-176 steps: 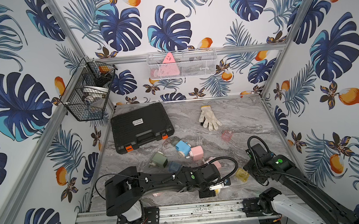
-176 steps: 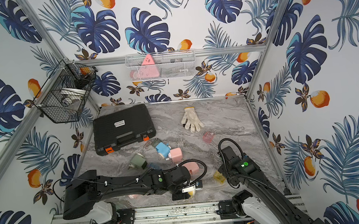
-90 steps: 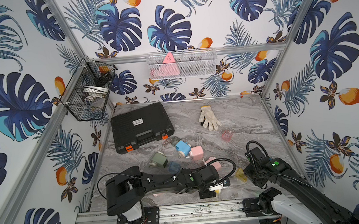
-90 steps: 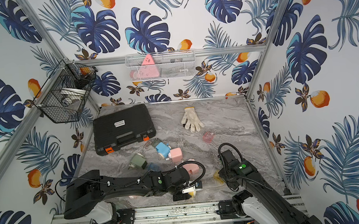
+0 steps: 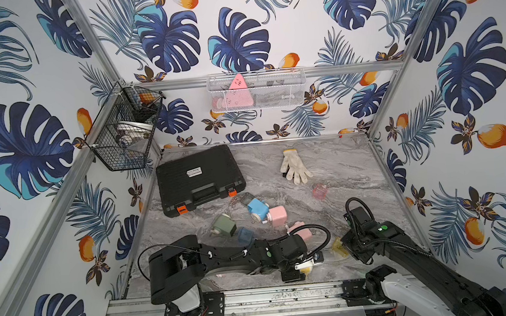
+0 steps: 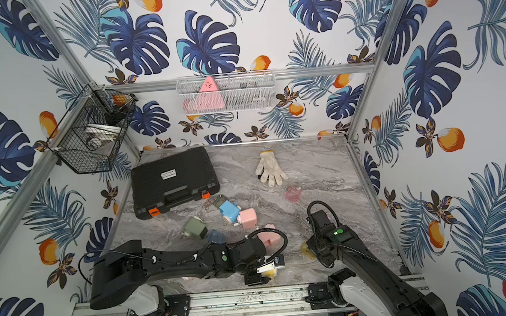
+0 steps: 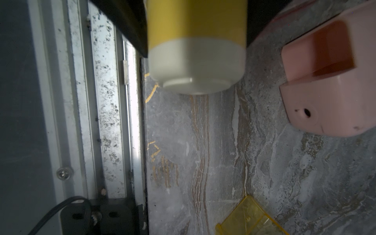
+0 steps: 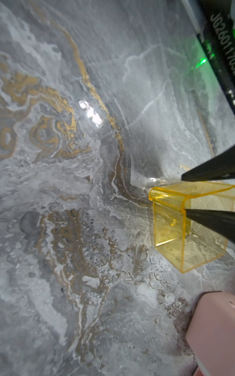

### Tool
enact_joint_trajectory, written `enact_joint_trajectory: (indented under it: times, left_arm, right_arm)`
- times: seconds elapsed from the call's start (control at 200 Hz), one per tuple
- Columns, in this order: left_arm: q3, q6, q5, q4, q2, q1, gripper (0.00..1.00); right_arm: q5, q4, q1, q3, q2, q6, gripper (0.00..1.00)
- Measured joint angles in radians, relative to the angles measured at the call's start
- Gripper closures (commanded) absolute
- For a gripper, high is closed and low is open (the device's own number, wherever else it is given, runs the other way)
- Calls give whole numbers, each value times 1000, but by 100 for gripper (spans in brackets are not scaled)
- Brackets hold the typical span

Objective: Put the tray back into the pencil sharpener
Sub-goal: Place the pencil sharpener at the center of the board.

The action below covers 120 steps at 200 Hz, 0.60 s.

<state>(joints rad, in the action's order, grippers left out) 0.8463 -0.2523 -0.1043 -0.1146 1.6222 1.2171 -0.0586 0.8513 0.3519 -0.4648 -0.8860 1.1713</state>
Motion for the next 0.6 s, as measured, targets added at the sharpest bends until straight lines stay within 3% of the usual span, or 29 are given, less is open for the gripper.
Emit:
enact_joint_trajectory:
  times: [0.306, 0.601]
  left_arm:
    - [-11, 13, 0, -5, -3, 0, 29]
    - [-19, 14, 11, 5, -11, -2, 47]
  right_arm:
    - [4, -6, 0, -13, -37, -26, 78]
    - [14, -7, 0, -30, -92, -39, 82]
